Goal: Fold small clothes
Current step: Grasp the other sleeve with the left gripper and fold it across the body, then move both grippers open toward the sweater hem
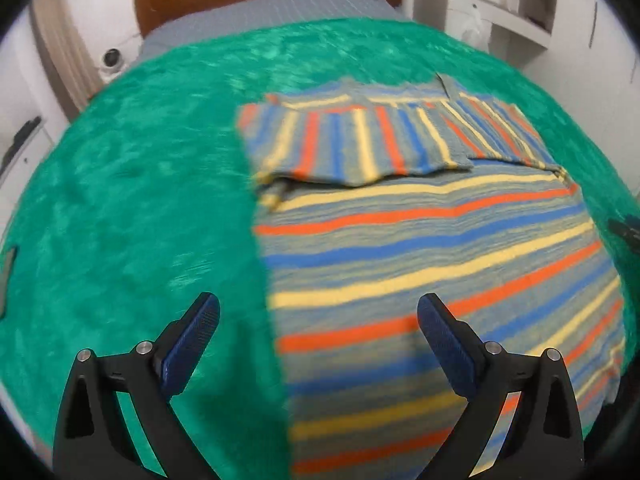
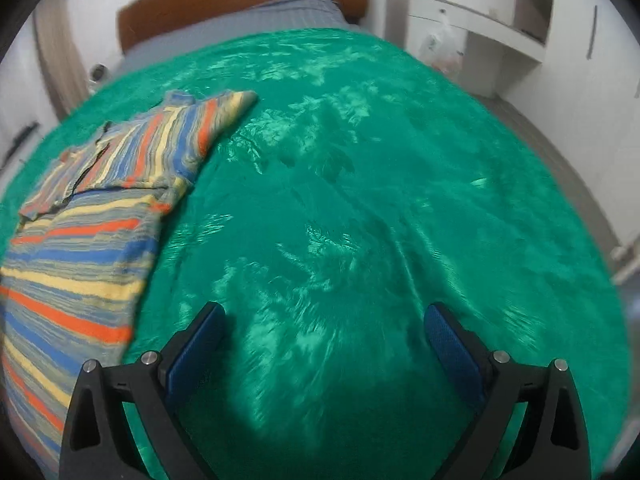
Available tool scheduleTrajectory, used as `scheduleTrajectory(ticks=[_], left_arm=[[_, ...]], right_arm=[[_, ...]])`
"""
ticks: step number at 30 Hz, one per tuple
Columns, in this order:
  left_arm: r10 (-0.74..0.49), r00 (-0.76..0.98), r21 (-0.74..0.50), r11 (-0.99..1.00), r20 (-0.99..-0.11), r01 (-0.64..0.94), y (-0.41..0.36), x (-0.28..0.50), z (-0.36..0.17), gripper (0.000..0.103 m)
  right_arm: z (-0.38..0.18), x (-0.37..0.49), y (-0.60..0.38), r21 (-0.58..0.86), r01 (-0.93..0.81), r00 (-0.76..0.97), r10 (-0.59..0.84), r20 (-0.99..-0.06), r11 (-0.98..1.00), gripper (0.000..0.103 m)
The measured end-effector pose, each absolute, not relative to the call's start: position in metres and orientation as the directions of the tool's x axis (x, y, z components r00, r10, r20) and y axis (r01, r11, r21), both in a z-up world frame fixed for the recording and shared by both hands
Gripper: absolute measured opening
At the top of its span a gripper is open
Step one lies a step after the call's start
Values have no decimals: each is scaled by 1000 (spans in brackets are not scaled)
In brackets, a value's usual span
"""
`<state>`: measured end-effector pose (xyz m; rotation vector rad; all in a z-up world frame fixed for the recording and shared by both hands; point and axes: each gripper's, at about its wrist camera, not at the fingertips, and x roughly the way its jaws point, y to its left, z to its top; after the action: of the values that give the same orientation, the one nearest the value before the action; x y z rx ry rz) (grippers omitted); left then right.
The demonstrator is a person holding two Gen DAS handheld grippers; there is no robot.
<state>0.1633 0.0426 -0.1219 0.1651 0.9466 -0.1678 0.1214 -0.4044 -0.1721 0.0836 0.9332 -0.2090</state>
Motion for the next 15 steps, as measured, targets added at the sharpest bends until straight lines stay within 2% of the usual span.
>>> scheduleTrajectory(ticks=[6,15], left_arm=[[-49,607,49,988,-793,143,70,146,-113,100],[-65,604,4,994,-794,112,82,127,-121,100]], right_arm=[[-121,90,-362,-183,215,627,-279,-728,959,99],[-99,73,-331,-276,183,641,-328,-694,943,99]])
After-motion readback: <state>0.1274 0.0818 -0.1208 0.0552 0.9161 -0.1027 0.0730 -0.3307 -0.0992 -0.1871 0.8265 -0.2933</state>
